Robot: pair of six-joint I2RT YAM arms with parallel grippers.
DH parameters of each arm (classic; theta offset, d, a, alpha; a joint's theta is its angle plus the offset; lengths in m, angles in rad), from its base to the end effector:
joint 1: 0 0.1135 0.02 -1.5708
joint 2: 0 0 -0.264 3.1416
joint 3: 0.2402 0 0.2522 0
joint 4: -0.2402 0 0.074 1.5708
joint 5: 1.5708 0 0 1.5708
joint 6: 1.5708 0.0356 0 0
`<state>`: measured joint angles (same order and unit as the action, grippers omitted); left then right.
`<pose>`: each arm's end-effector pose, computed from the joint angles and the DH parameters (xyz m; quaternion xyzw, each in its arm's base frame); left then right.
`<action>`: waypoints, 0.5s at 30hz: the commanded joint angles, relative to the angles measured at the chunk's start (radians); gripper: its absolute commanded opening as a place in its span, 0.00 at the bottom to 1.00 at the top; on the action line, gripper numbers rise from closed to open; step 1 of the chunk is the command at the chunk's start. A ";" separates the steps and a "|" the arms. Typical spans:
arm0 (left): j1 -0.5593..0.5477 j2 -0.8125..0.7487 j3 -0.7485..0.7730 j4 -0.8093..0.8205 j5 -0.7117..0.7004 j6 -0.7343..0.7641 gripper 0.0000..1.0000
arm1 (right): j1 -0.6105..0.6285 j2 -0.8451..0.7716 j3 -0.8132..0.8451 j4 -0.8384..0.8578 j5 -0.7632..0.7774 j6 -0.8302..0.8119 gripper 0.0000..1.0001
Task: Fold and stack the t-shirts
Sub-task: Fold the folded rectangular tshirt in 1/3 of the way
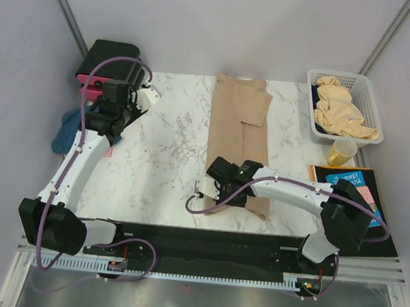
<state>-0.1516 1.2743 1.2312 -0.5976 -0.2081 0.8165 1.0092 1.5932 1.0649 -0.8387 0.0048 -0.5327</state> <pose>0.2754 -0.0346 0.3503 0.3725 0.8085 0.2333 0.3913 0.1545 0.2453 0.1984 -0.6930 0.7137 0.0217 0.0994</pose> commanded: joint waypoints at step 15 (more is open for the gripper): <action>0.006 -0.043 -0.027 0.005 0.033 -0.053 0.49 | -0.279 0.138 0.268 0.096 0.210 -0.372 0.00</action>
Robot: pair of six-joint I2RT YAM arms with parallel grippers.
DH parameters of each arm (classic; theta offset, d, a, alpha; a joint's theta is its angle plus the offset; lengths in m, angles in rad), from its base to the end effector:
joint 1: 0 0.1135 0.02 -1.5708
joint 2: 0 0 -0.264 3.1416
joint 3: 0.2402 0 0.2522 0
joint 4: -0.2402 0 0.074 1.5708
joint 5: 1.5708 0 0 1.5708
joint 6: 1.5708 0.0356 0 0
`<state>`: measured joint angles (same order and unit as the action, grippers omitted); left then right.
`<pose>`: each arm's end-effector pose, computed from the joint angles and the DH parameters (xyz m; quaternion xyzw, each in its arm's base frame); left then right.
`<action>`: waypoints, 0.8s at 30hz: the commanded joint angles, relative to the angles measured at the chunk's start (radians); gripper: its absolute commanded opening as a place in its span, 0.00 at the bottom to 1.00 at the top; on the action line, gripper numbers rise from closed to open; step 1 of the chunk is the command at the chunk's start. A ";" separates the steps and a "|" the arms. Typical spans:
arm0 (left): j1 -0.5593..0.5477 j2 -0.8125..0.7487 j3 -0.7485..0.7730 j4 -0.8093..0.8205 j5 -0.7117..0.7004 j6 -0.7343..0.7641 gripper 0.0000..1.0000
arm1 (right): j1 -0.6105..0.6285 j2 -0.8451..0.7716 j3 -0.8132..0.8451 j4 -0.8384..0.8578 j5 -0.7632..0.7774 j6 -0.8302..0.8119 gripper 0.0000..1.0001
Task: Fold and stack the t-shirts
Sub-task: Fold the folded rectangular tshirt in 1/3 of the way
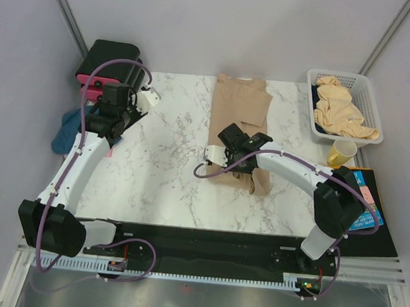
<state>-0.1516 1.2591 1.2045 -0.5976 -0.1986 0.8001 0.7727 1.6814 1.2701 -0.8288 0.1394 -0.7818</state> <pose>0.2714 -0.0344 0.3452 0.3695 0.8130 0.2248 0.3898 0.2420 0.2290 0.2296 -0.6819 0.7095 -0.0694 0.1639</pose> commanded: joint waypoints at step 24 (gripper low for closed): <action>0.006 -0.012 -0.011 0.015 0.028 -0.047 0.48 | -0.167 0.357 0.431 0.175 0.092 -0.257 0.00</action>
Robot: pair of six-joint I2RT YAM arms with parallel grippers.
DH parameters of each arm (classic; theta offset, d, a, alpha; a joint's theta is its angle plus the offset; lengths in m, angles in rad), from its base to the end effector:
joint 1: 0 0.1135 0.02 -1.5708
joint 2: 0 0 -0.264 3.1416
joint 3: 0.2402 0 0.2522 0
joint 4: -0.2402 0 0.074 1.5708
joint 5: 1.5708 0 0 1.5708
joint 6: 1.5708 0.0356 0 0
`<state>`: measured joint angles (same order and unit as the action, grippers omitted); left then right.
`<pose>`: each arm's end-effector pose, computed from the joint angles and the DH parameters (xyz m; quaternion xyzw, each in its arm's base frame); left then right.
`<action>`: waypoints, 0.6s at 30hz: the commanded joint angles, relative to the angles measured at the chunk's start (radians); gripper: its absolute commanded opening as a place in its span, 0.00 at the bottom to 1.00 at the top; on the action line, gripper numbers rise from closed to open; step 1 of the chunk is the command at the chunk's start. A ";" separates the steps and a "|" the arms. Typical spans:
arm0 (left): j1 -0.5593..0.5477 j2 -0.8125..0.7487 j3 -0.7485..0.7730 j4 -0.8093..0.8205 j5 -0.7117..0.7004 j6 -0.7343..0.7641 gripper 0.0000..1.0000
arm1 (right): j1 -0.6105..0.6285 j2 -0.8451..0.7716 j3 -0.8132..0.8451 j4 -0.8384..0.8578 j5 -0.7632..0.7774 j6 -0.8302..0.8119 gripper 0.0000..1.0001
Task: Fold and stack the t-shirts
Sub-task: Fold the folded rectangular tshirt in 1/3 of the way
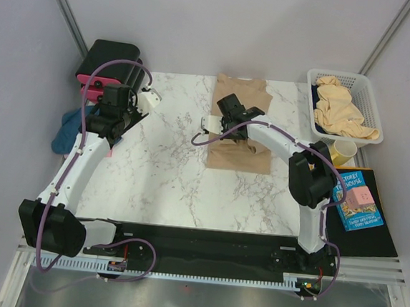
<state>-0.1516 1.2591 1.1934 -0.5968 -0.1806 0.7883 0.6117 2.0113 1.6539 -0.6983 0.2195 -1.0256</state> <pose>0.2712 -0.0350 0.3415 0.3700 0.8159 0.2137 0.3896 0.3619 0.2444 0.2282 -0.6828 0.6771 -0.1557 0.2260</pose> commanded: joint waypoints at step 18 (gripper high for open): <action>0.006 0.013 -0.003 0.022 0.012 -0.050 0.48 | -0.027 0.109 0.084 0.157 0.026 0.005 0.00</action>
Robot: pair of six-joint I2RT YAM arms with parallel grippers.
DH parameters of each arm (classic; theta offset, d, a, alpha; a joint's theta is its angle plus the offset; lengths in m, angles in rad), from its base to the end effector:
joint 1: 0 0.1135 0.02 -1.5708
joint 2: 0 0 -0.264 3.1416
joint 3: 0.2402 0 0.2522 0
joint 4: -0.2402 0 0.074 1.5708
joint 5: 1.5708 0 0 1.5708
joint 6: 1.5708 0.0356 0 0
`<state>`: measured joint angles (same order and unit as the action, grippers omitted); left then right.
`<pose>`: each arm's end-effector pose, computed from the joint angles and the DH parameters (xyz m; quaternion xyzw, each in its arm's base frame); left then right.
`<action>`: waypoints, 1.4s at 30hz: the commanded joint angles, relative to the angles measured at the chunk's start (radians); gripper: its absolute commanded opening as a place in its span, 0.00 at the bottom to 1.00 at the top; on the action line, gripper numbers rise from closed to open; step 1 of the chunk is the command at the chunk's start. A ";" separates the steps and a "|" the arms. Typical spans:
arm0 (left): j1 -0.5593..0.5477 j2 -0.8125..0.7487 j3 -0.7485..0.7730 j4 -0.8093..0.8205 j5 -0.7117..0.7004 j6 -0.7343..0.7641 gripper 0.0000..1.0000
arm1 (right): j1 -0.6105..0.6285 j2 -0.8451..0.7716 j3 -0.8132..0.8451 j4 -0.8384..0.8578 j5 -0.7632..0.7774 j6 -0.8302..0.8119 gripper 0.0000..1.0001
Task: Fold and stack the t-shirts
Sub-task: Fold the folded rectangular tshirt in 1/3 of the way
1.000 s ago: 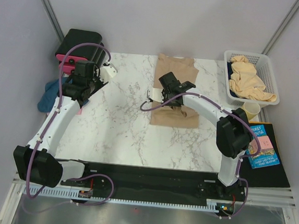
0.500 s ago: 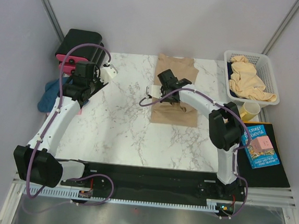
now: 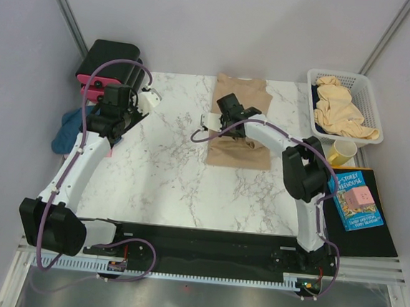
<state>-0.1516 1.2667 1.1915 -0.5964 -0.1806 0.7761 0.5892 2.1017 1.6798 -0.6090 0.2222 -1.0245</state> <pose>0.2729 -0.0352 0.3390 0.3662 0.8197 0.2103 0.3870 0.3848 0.2478 0.2023 -0.6712 0.6840 -0.1616 0.2357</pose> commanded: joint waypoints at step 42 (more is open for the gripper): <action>-0.029 -0.043 0.000 -0.149 0.415 -0.014 0.02 | -0.042 -0.302 -0.101 -0.341 -0.431 0.230 0.00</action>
<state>-0.1604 1.2118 1.1694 -0.6888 0.1066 0.7570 0.5488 1.7737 1.6863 -0.7063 -0.0032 -0.7971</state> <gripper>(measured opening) 0.026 0.007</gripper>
